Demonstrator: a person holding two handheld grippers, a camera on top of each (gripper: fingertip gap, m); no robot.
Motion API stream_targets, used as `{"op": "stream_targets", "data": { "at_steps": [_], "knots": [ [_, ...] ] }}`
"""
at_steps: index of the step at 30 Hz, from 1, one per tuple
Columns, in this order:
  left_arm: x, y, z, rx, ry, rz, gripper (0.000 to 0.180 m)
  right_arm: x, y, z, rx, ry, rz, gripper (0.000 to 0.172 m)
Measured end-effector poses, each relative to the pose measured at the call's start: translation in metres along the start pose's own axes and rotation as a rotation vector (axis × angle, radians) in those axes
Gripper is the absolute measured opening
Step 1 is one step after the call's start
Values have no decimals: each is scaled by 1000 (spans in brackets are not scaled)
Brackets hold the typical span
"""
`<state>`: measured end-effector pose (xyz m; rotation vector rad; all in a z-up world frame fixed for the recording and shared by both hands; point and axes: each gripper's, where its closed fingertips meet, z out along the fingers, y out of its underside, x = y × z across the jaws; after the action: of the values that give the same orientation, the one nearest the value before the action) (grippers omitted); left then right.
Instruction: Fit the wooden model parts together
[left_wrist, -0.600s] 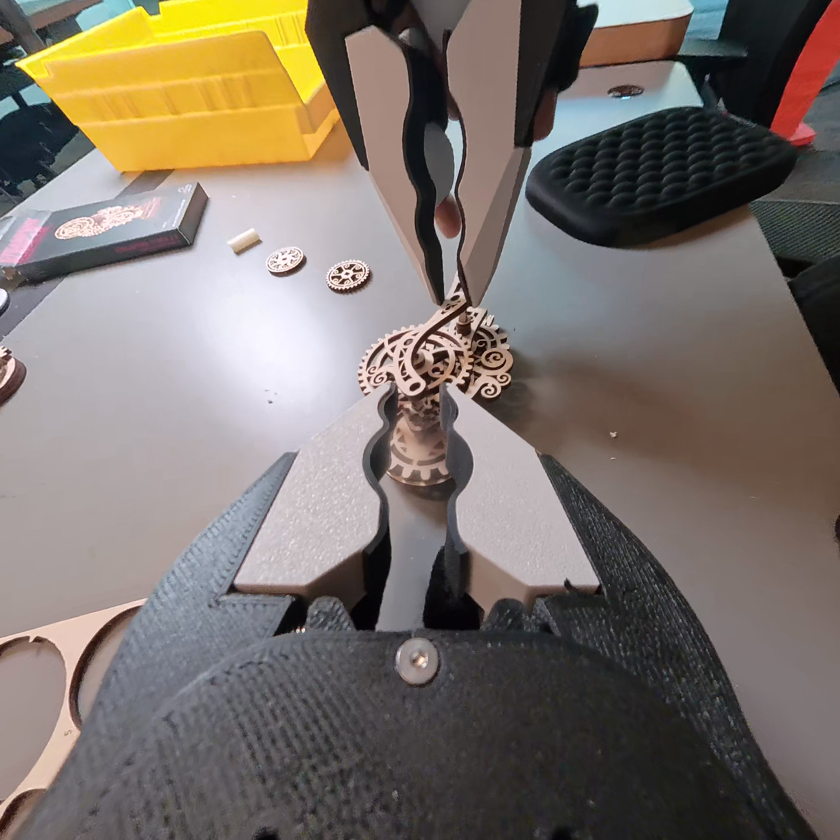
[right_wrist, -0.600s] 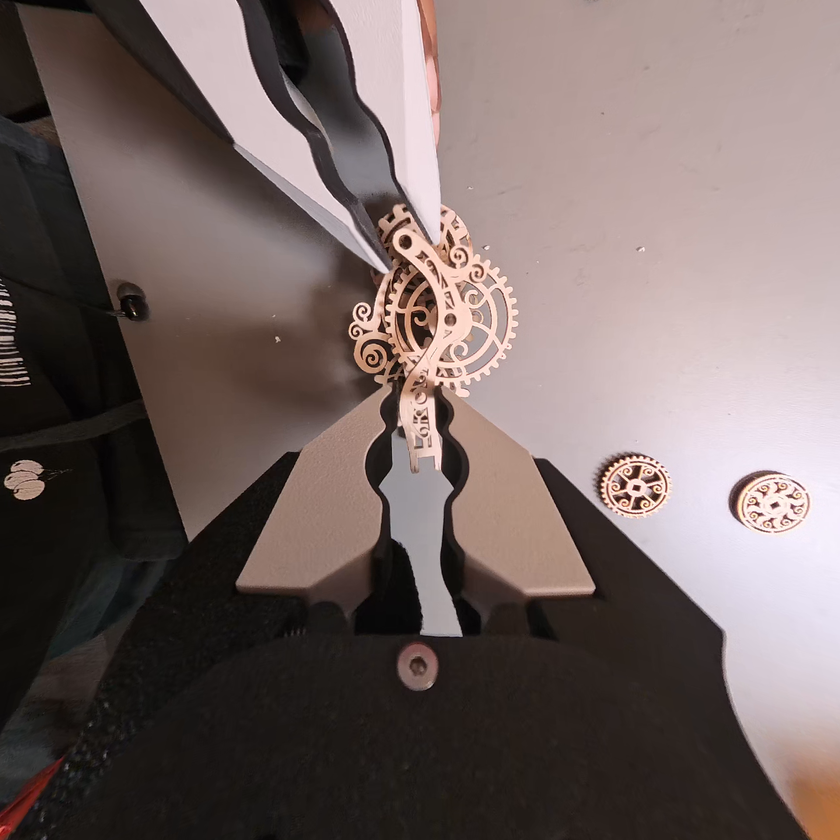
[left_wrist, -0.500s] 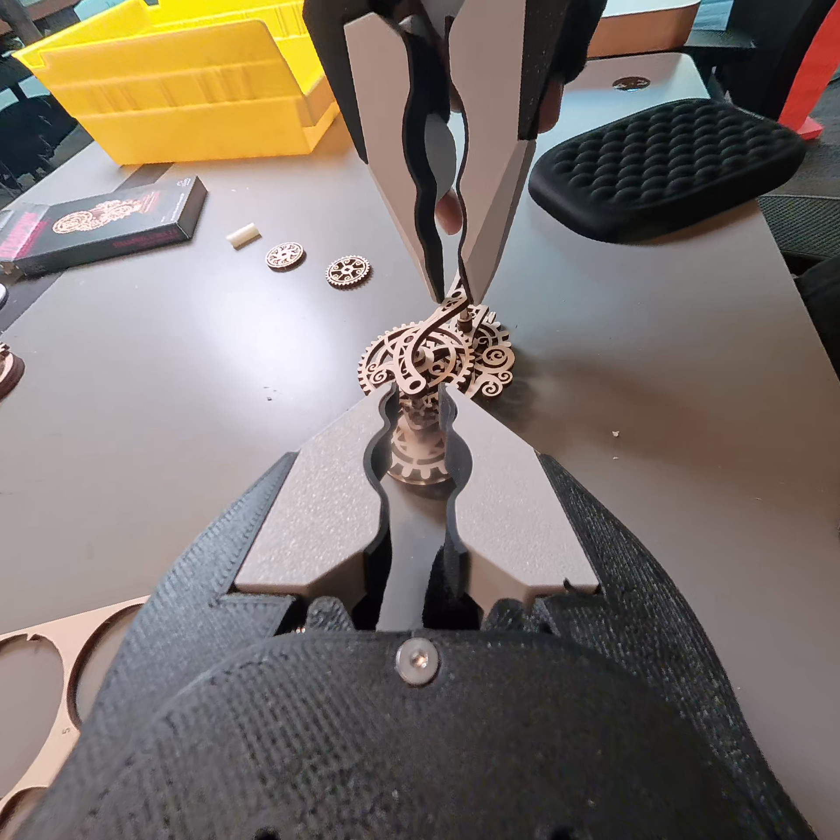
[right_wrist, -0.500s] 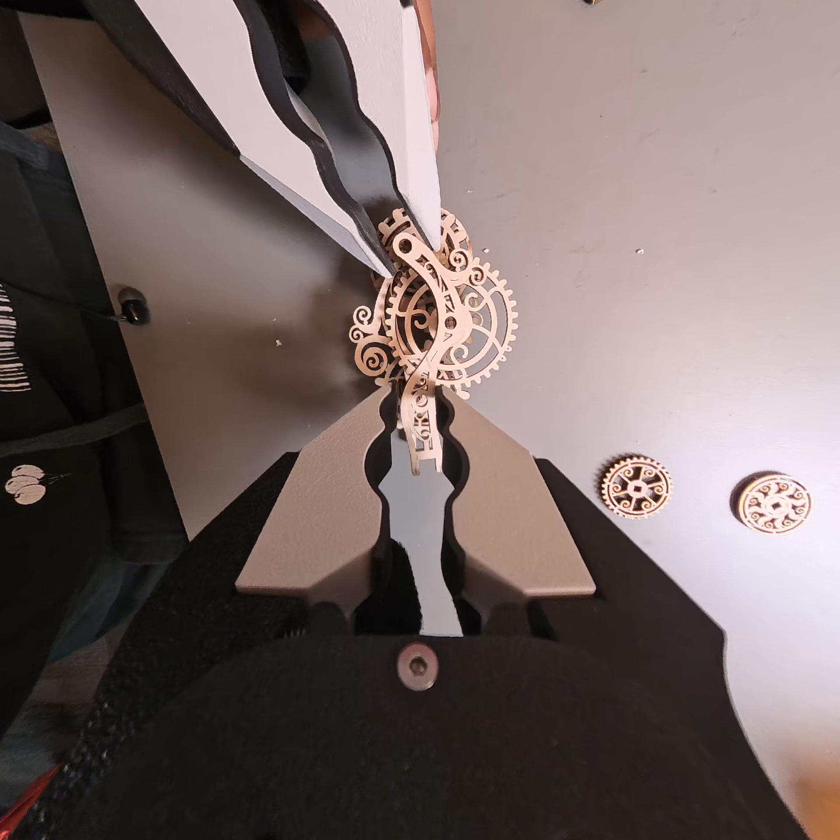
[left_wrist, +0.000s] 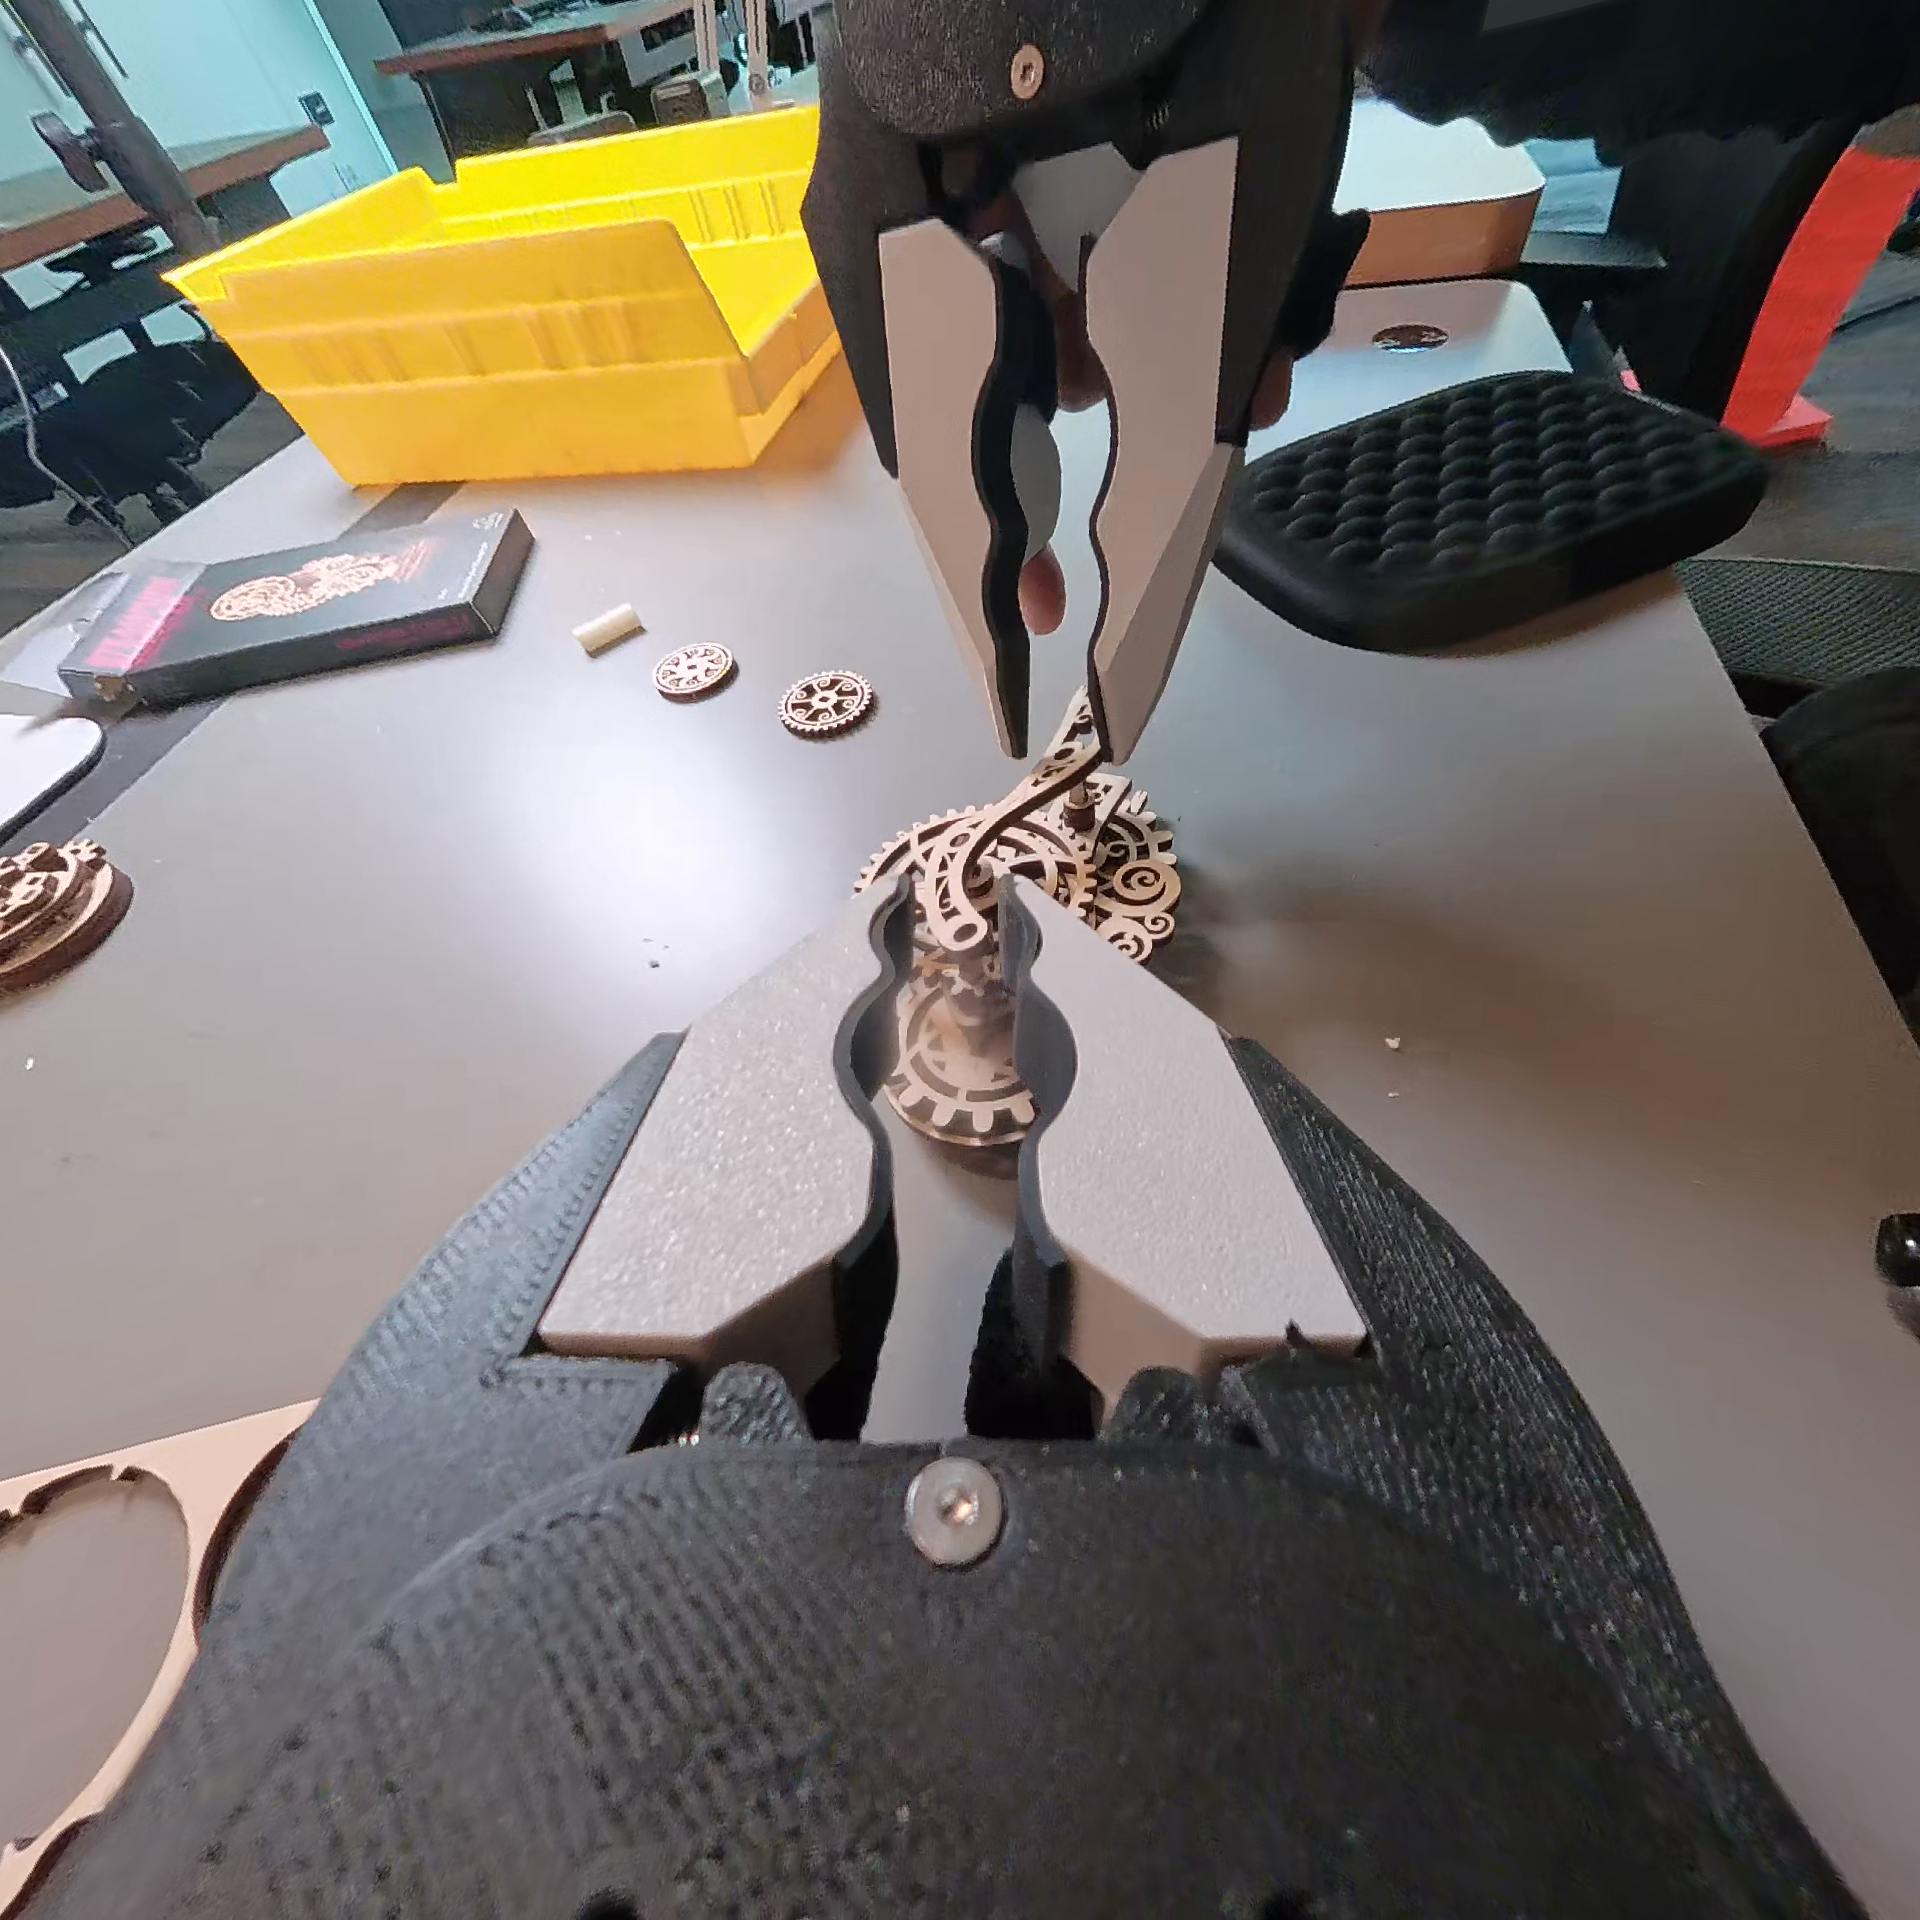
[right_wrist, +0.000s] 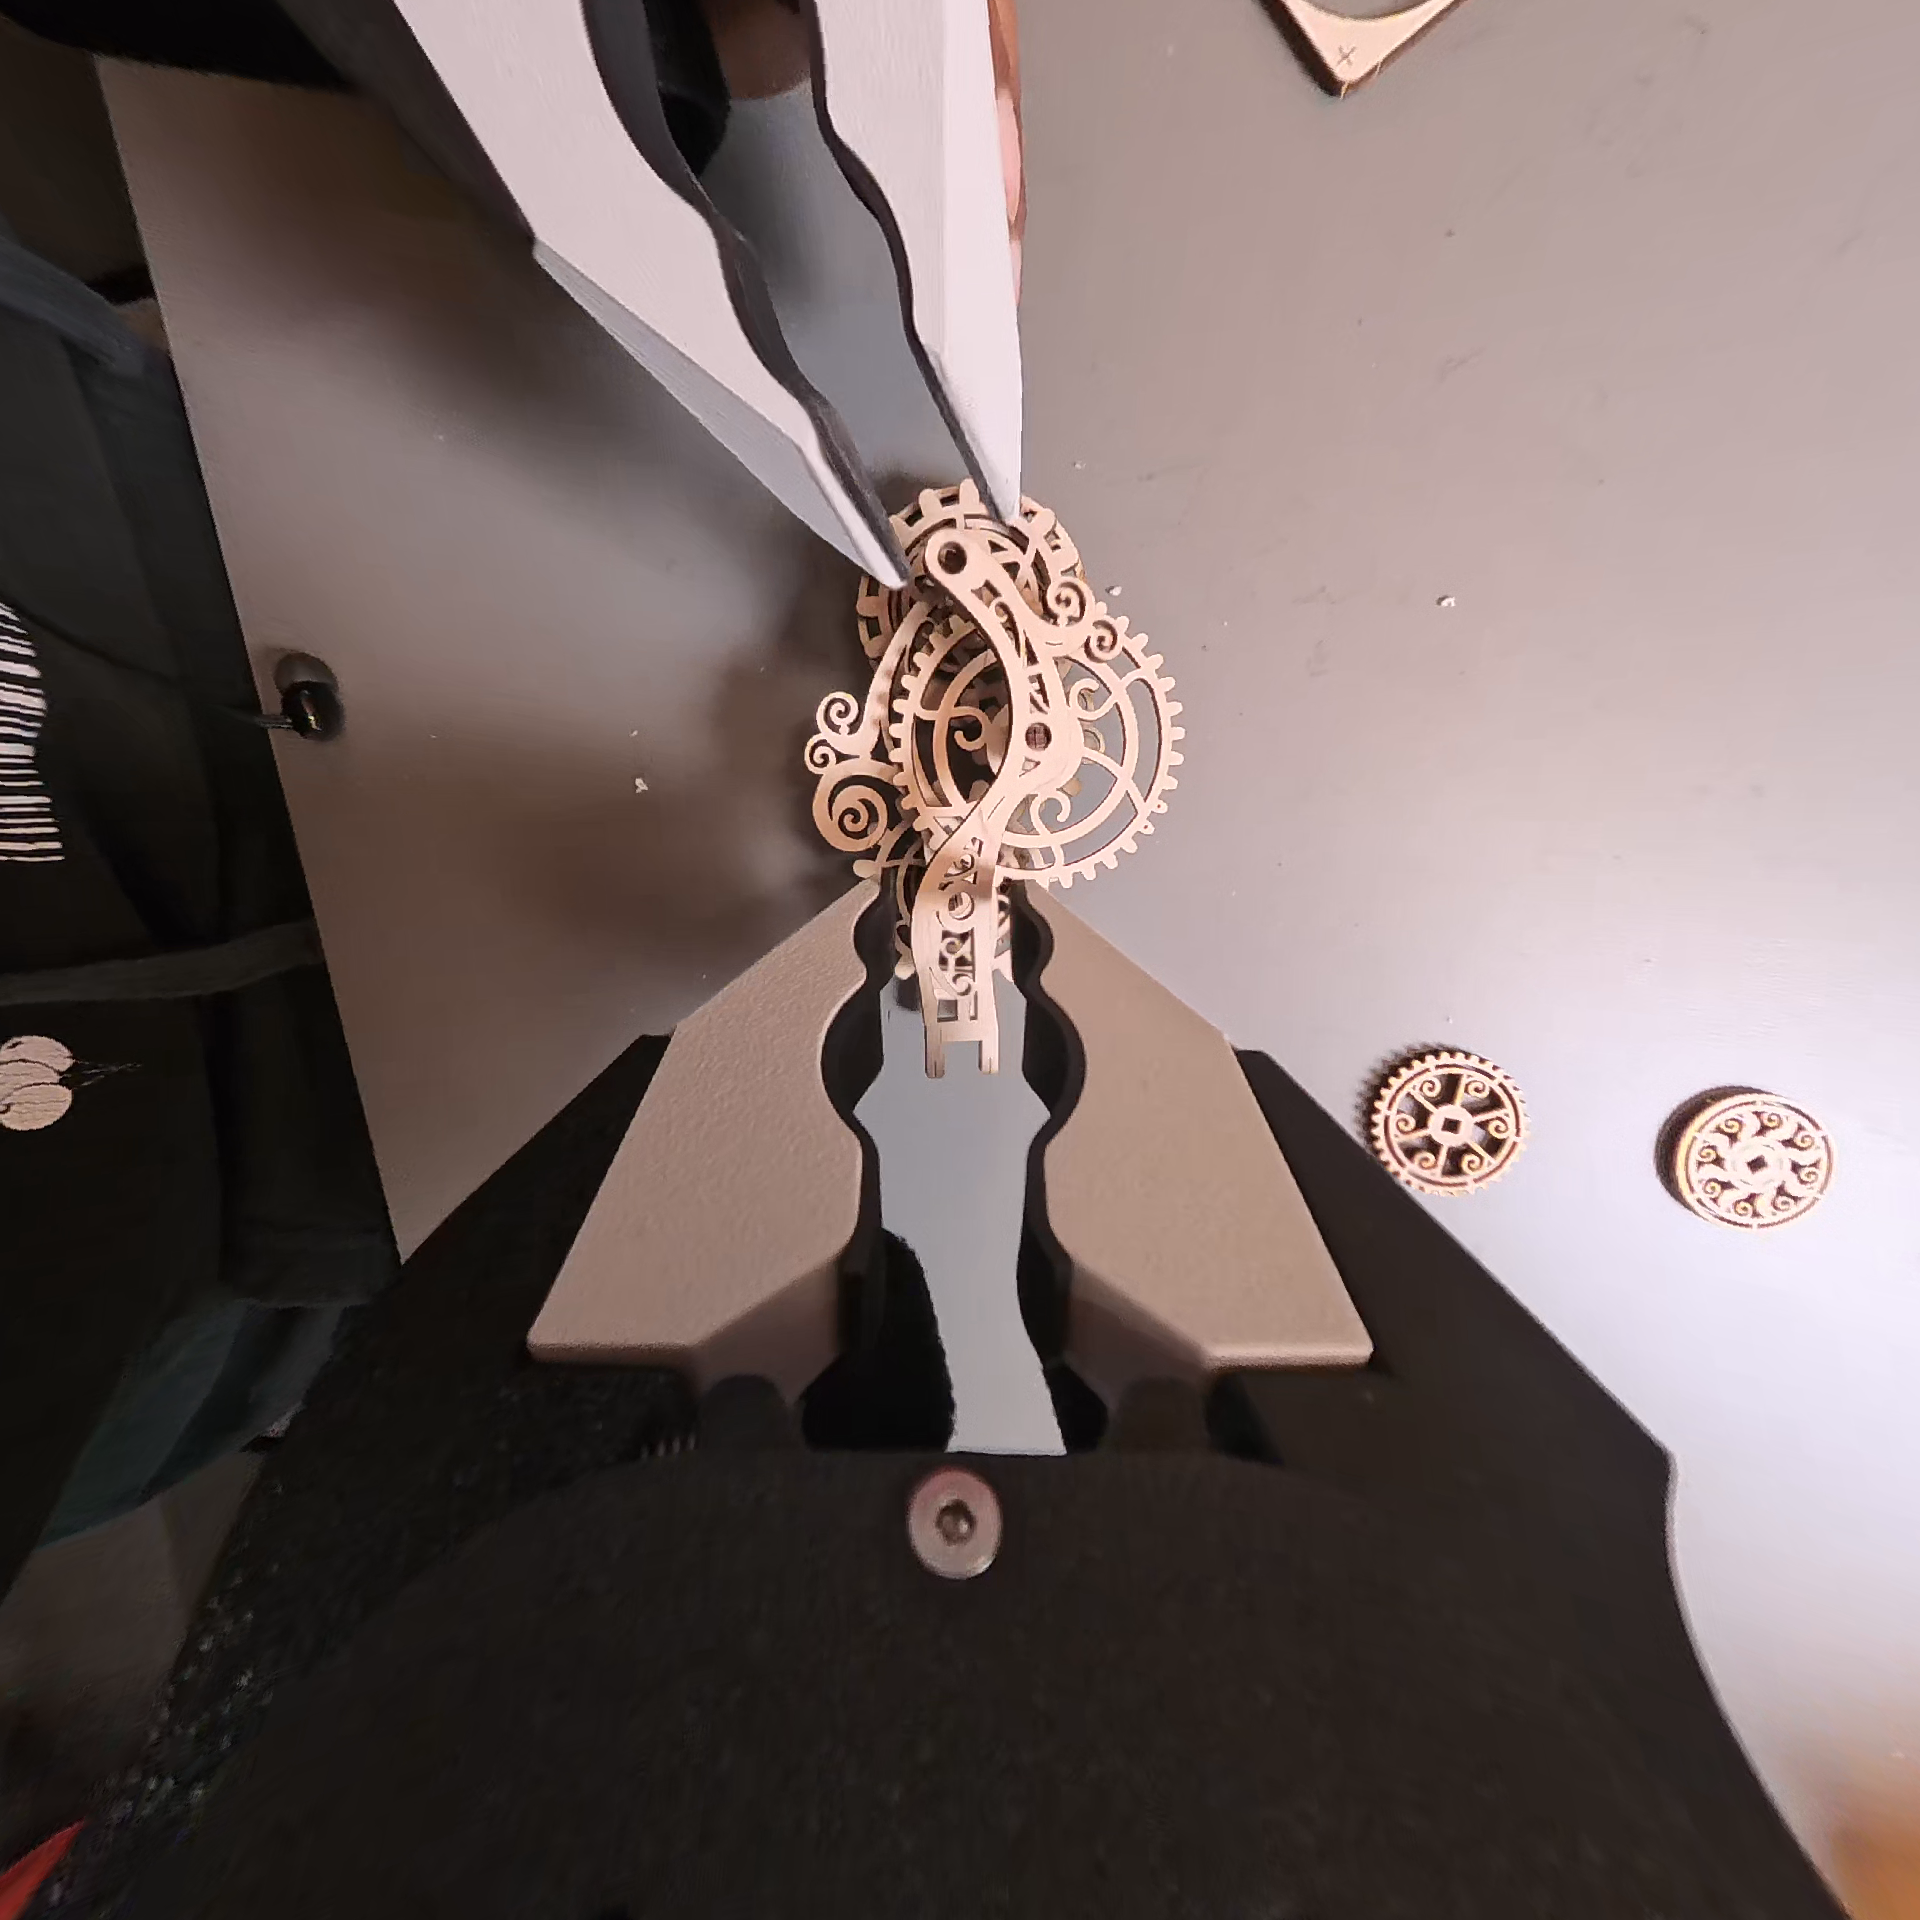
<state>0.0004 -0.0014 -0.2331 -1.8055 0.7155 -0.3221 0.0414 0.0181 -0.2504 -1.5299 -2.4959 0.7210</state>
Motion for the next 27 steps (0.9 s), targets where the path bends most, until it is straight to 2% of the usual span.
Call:
{"op": "stream_targets", "data": {
  "at_steps": [4, 12, 20, 27],
  "knots": [
    [3, 10, 6, -49, 4, 9, 9, -1, -2, -1, 49, 7, -10, 12],
    [1, 9, 4, -31, -3, 31, 6, -6, -6, 0, 139, 49, -90, 6],
    [2, 1, 0, 14, -1, 55, 4, -2, 0, -3, 226, 29, -14, 25],
    [1, 0, -1, 28, 5, 43, 4, -2, 7, 5, 261, -1, 25, 21]
  ]
}}
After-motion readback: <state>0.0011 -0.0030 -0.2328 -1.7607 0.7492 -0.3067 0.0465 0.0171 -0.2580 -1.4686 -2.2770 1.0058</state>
